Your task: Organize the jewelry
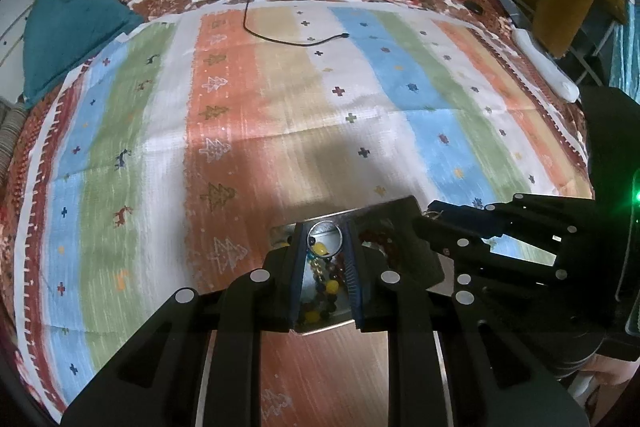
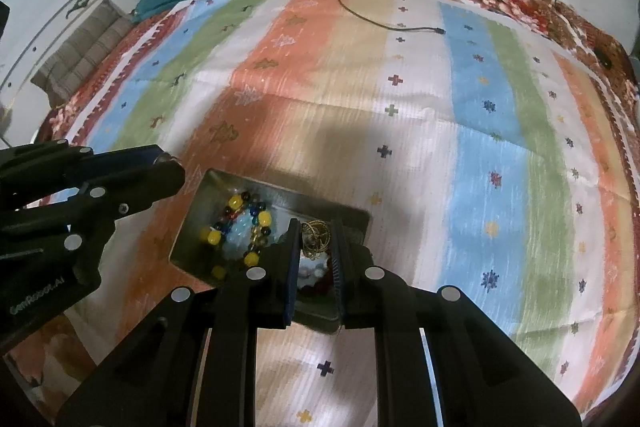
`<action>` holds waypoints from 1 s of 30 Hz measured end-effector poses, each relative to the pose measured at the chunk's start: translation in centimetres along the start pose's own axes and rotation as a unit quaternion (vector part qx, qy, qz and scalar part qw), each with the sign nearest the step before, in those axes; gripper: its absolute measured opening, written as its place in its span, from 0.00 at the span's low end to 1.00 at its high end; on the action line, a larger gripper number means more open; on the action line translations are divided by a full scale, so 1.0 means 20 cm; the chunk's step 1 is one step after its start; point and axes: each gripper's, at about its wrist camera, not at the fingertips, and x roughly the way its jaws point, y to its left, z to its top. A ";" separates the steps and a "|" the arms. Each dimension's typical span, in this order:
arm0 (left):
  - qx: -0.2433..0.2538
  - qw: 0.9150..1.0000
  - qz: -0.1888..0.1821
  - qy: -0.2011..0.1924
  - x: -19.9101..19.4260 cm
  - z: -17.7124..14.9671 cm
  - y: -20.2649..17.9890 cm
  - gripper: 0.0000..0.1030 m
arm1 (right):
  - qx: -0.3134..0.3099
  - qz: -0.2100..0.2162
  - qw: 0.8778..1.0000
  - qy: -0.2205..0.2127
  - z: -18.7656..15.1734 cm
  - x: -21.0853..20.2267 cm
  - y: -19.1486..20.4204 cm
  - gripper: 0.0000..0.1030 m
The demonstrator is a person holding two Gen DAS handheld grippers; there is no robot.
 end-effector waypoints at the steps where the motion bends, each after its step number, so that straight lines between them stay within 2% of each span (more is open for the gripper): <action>1: -0.001 1.000 -0.002 -0.001 -0.01 -0.01 0.00 0.18 | 0.000 0.002 1.000 -0.001 0.00 -0.01 0.00 0.15; 8: -0.026 1.000 -0.012 -0.002 -0.04 -0.03 0.03 0.18 | -0.017 0.003 1.000 -0.001 -0.03 -0.01 0.05 0.16; 10: -0.030 1.000 -0.005 -0.005 -0.04 -0.03 0.03 0.18 | -0.017 0.001 1.000 -0.001 -0.03 -0.01 0.05 0.20; 11: -0.032 0.999 -0.005 -0.005 -0.04 -0.03 0.04 0.18 | -0.014 0.002 1.000 -0.001 -0.04 -0.01 0.05 0.26; 12: -0.035 0.999 -0.006 -0.005 -0.04 -0.03 0.04 0.20 | -0.011 0.001 1.000 0.000 -0.04 -0.02 0.04 0.33; 13: -0.037 0.999 -0.006 -0.004 -0.04 -0.03 0.05 0.22 | -0.010 0.000 1.000 -0.001 -0.04 -0.03 0.04 0.35; 19: -0.038 0.999 -0.005 -0.004 -0.05 -0.05 0.05 0.29 | 0.003 0.000 1.000 -0.005 -0.09 -0.09 0.01 0.35; 27: -0.041 0.999 0.000 -0.013 -0.10 -0.10 0.06 0.40 | 0.027 0.006 1.000 -0.012 -0.14 -0.16 -0.05 0.46; 30: -0.043 0.999 -0.001 -0.015 -0.12 -0.13 0.06 0.45 | 0.030 0.005 0.999 -0.012 -0.16 -0.17 -0.05 0.47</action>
